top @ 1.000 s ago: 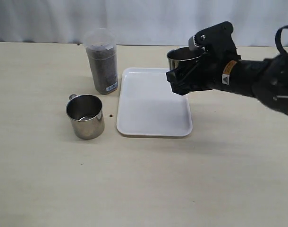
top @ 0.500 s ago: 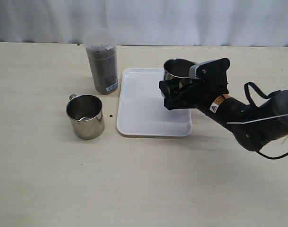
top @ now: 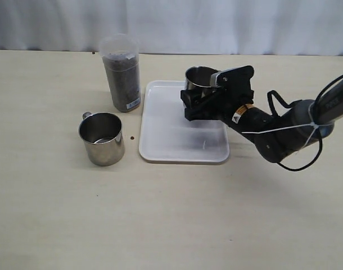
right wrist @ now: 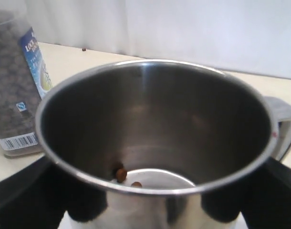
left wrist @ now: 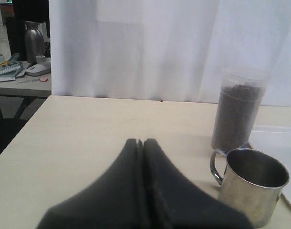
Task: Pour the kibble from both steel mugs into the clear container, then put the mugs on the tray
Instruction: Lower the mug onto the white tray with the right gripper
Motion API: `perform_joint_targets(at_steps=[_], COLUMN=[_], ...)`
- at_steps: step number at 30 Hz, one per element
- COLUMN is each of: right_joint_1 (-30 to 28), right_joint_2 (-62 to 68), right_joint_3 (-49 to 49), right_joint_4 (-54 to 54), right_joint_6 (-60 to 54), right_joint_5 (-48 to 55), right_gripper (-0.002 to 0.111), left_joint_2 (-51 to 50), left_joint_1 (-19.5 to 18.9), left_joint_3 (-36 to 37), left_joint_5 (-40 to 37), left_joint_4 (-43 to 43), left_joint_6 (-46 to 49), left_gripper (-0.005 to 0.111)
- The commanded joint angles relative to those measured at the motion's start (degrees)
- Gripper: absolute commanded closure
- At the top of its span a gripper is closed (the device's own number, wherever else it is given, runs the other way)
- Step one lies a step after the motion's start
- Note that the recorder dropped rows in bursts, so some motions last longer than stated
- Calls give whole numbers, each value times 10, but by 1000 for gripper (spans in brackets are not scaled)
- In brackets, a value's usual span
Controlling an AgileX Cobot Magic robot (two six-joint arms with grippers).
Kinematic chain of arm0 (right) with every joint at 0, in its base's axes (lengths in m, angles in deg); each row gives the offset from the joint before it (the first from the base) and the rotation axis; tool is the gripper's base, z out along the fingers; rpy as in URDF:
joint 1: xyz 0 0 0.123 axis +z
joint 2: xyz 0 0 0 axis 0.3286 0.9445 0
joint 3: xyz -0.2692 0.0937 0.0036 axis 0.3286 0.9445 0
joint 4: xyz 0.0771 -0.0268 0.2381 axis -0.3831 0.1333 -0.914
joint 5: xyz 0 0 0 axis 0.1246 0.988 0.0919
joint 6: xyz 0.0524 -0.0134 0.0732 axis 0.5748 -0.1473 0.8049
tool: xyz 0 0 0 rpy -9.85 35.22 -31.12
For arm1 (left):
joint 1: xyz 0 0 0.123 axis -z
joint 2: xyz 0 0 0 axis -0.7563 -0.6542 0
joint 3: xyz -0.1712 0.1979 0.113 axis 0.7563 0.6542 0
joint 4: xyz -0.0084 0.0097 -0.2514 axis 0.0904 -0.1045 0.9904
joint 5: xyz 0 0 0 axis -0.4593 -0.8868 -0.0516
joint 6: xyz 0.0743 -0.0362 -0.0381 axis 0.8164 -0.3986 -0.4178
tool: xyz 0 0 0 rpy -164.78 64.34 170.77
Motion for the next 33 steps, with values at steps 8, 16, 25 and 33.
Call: perform_joint_targets(at_steps=[8, 16, 25, 33], right_joint_1=[-4, -4, -4, -4], right_joint_2=[52, 78, 81, 81], right_joint_3=[-75, -107, -108, -108], right_joint_4=[-2, -2, -2, -1], right_joint_6=[-5, -5, 16, 19], right_joint_5=[39, 68, 72, 73], right_gripper=[104, 103, 77, 14], left_joint_2=[2, 2, 2, 2], left_joint_1=[2, 2, 2, 2], left_joint_3=[2, 2, 2, 2], left_joint_5=[3, 3, 3, 7], left_joint_4=[0, 0, 0, 0], left_joint_6=[0, 0, 0, 0], left_gripper=[107, 107, 107, 107])
